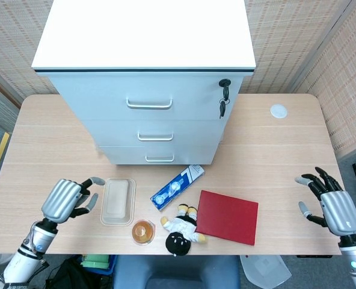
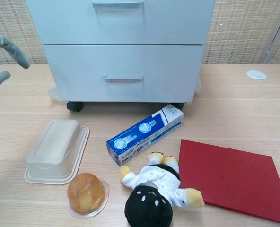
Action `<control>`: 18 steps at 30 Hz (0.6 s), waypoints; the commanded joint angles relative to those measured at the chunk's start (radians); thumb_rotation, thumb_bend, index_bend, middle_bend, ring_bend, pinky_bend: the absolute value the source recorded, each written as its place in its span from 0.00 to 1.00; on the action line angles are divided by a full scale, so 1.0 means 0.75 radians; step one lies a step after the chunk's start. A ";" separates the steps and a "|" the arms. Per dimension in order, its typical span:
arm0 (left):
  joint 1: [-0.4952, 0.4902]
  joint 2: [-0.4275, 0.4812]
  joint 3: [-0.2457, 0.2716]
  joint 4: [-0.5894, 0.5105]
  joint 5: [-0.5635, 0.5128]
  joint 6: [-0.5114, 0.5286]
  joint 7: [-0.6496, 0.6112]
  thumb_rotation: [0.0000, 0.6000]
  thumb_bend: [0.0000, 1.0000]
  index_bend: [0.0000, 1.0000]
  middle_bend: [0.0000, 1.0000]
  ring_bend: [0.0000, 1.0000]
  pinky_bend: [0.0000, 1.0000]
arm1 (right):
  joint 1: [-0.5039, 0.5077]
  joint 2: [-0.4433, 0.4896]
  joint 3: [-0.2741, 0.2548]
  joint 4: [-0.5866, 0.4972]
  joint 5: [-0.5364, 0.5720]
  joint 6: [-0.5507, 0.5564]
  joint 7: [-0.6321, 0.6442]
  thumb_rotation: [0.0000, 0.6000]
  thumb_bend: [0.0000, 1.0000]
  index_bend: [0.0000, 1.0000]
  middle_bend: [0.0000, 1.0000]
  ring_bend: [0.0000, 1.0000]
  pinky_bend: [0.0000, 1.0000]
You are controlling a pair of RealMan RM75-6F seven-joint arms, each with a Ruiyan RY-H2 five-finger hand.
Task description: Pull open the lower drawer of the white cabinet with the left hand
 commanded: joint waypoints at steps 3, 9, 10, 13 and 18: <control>-0.107 -0.063 -0.031 -0.002 -0.050 -0.125 0.003 1.00 0.54 0.30 1.00 1.00 1.00 | 0.000 -0.002 0.006 -0.005 -0.008 0.018 -0.001 1.00 0.33 0.26 0.22 0.13 0.16; -0.200 -0.130 -0.073 -0.007 -0.164 -0.227 0.111 1.00 0.55 0.23 1.00 1.00 1.00 | -0.008 0.001 0.009 -0.017 -0.015 0.046 -0.010 1.00 0.33 0.26 0.22 0.13 0.16; -0.213 -0.141 -0.080 -0.007 -0.182 -0.237 0.129 1.00 0.55 0.23 1.00 1.00 1.00 | -0.010 0.000 0.010 -0.020 -0.016 0.051 -0.012 1.00 0.33 0.26 0.22 0.13 0.16; -0.257 -0.181 -0.105 -0.012 -0.246 -0.265 0.196 1.00 0.55 0.21 1.00 1.00 1.00 | -0.013 0.003 0.009 -0.030 -0.020 0.059 -0.023 1.00 0.33 0.26 0.22 0.13 0.16; -0.314 -0.254 -0.130 -0.031 -0.336 -0.285 0.298 1.00 0.55 0.21 1.00 1.00 1.00 | -0.015 -0.010 0.006 -0.038 -0.025 0.061 -0.024 1.00 0.33 0.26 0.22 0.13 0.16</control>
